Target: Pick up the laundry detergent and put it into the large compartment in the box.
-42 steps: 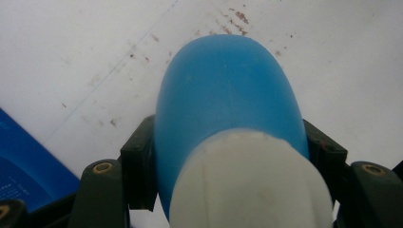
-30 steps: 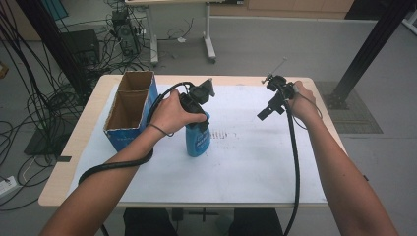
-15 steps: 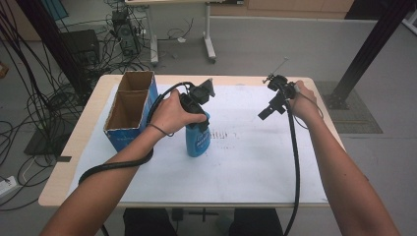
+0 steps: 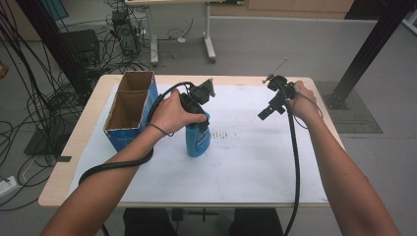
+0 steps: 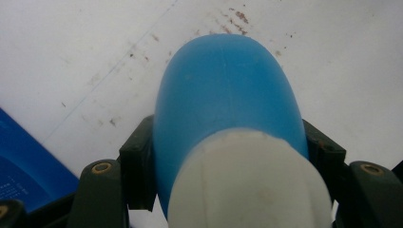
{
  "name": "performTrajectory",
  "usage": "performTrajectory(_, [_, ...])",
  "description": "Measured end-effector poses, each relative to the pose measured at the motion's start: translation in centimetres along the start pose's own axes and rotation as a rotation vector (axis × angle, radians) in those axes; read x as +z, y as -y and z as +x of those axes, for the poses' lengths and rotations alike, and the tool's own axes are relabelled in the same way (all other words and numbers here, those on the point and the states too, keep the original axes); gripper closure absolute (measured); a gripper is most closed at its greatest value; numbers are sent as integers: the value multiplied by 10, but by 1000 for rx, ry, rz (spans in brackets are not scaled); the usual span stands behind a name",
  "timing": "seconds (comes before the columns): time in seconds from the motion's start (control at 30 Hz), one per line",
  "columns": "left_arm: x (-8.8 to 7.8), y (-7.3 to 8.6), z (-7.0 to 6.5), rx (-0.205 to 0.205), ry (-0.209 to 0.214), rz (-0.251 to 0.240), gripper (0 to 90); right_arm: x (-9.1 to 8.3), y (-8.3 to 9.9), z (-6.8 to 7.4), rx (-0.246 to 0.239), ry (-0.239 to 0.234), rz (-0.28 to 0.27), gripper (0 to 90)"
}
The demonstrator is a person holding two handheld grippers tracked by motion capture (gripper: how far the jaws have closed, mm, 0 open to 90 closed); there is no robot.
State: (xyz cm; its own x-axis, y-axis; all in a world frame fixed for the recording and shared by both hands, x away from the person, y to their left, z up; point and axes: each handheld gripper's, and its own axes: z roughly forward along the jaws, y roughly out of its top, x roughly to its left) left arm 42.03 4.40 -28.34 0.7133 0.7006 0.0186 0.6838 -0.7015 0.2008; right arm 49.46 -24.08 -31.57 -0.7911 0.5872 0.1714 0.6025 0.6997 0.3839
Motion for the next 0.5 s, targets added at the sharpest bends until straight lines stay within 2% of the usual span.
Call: performTrajectory(0.5, [0, 0, 0, 3, 0, -2, 368, 1, -1, 2, -2, -3, -1, 68])
